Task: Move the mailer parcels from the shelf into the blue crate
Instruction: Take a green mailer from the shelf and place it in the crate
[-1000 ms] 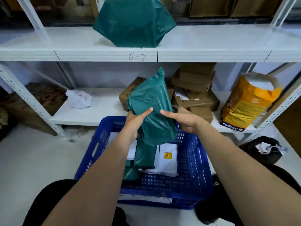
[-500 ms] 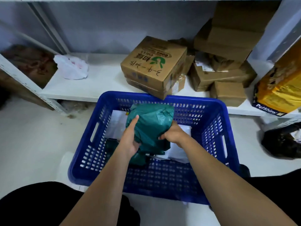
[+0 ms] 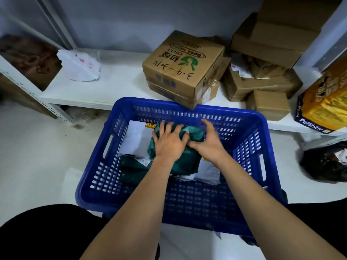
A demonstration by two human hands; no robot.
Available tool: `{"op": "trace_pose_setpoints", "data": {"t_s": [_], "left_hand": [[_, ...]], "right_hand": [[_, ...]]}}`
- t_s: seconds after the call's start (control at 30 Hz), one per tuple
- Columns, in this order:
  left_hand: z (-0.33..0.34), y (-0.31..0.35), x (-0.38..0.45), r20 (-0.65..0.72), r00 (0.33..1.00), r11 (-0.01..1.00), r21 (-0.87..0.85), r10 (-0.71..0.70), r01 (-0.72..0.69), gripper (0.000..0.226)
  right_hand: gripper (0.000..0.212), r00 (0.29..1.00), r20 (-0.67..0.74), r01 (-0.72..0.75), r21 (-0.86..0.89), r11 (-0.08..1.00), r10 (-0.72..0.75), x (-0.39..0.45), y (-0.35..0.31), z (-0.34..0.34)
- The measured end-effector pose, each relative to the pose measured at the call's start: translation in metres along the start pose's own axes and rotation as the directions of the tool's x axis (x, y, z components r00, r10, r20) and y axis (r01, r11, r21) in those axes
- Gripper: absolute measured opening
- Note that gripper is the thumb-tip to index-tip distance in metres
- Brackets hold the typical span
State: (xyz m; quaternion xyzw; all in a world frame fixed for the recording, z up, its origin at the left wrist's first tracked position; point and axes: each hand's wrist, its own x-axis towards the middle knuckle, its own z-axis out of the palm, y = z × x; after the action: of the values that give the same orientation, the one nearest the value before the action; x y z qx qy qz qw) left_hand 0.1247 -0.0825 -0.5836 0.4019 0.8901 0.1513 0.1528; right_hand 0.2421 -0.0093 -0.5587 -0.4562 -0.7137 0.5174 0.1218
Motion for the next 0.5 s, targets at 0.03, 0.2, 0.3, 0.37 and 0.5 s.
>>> {"op": "trace_pose_setpoints", "data": {"t_s": [0.03, 0.2, 0.3, 0.37, 0.5], "left_hand": [[0.004, 0.001, -0.001, -0.032, 0.999, 0.999, 0.042, 0.012, -0.011, 0.045], [0.012, 0.011, -0.004, -0.007, 1.000, 0.967, 0.256, -0.015, 0.016, 0.052], [0.016, 0.007, 0.002, -0.040, 0.999, 0.975, 0.220, -0.001, 0.010, 0.047], [0.017, -0.005, 0.006, -0.130, 0.990, 0.989, 0.143, 0.052, -0.033, 0.041], [0.015, -0.021, 0.013, -0.239, 0.970, 0.998, -0.035, 0.038, -0.047, 0.039]], "right_hand": [[0.077, 0.977, -0.149, 0.113, -0.237, 0.965, -0.151, -0.005, -0.004, -0.001], [0.041, 0.799, -0.171, 0.383, -0.595, 0.706, -0.577, -0.026, -0.027, 0.035], [0.055, 0.978, -0.083, 0.128, -0.494, 0.860, -0.193, -0.003, -0.008, 0.054], [0.060, 0.999, -0.037, -0.003, -0.320, 0.947, -0.010, 0.010, 0.004, 0.053], [0.054, 0.993, -0.007, -0.115, -0.180, 0.977, 0.115, 0.017, 0.004, 0.053]]}}
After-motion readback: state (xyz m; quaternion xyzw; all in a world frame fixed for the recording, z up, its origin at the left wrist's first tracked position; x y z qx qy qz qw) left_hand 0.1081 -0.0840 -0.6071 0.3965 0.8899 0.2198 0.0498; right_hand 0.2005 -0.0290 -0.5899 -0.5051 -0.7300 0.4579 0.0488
